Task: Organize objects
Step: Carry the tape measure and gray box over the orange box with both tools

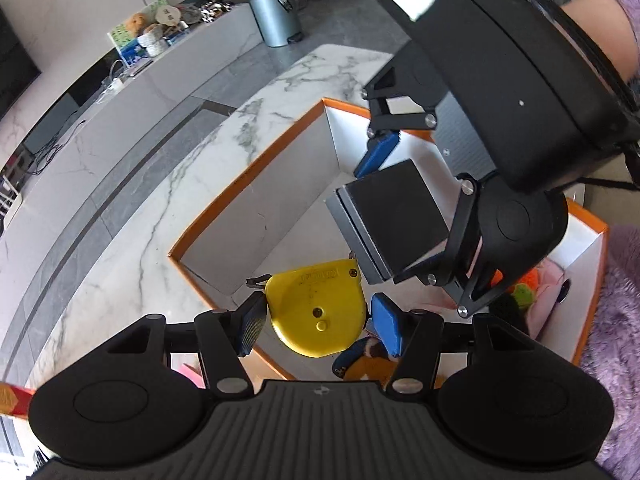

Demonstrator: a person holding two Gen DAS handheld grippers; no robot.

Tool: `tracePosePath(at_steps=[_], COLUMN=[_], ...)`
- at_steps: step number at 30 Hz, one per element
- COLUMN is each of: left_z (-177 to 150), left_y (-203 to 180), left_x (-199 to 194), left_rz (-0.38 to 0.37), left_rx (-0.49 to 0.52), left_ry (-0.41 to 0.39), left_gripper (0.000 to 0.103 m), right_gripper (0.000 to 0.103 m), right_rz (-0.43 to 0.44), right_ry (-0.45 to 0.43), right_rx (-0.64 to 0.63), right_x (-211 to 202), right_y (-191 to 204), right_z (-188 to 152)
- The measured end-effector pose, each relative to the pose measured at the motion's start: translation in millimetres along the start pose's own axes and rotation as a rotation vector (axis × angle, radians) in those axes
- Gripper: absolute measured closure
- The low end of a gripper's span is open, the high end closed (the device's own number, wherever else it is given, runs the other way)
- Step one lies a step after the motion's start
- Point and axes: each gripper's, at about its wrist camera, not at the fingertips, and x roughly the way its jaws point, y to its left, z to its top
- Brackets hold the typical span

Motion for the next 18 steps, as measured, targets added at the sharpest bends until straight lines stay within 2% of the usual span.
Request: tracePosePath(at_steps=[4,11,18], left_z=[5,16,21], left_y=[0,-9,-16], left_x=[16,50,92], left_rz=[-0.053,-0.186,-0.318], left_rx=[0.021,0.074,0.098], left_ry=[0.017,0.053,0.129], left_gripper=[0.036,0.036,0.036], right_gripper=[0.023,0.023,0.022], right_rz=[-0.017,-0.042,-0.02], right_ry=[-0.017,-0.063,-0.073], right_rx=[-0.012,0.081,0.091], right_x=[-3,-31,-28], right_y=[-12,-43,-46], right_z=[-3,-10,-10])
